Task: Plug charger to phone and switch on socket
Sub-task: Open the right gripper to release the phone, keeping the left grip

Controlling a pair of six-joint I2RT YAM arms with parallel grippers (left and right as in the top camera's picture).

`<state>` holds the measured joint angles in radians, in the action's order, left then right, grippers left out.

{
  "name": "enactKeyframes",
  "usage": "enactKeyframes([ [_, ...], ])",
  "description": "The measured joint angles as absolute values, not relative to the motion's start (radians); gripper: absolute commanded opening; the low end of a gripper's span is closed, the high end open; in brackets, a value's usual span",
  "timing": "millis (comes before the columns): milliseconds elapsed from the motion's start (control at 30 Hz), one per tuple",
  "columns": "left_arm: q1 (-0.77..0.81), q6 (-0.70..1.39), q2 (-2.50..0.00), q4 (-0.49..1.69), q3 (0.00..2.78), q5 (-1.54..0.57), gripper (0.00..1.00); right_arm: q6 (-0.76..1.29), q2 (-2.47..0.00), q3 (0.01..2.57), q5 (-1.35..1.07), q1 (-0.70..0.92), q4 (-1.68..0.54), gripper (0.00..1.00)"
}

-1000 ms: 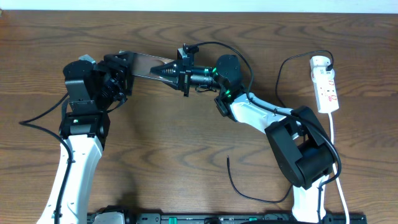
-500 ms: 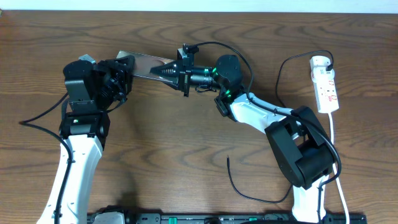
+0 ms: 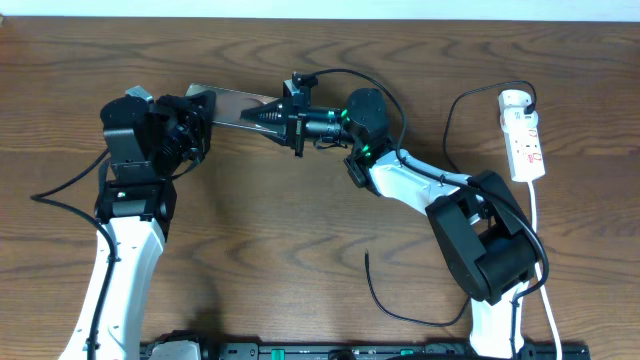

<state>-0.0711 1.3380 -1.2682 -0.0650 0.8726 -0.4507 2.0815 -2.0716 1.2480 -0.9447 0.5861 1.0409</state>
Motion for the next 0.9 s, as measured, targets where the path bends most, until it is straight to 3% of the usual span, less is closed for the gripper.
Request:
enactKeyframes([
  [567, -0.072, 1.346, -1.268, -0.068, 0.873, -0.451, 0.07, 2.116, -2.072, 1.248, -0.941, 0.587, 1.042, 0.02],
  [767, -0.072, 1.341, -1.268, -0.059, 0.873, -0.450, 0.07, 2.094, -2.072, 1.248, -0.948, 0.589, 1.045, 0.23],
  [900, -0.072, 1.334, -1.268, -0.056, 0.873, -0.450, 0.07, 2.078, -2.072, 1.248, -0.952, 0.589, 1.047, 0.31],
])
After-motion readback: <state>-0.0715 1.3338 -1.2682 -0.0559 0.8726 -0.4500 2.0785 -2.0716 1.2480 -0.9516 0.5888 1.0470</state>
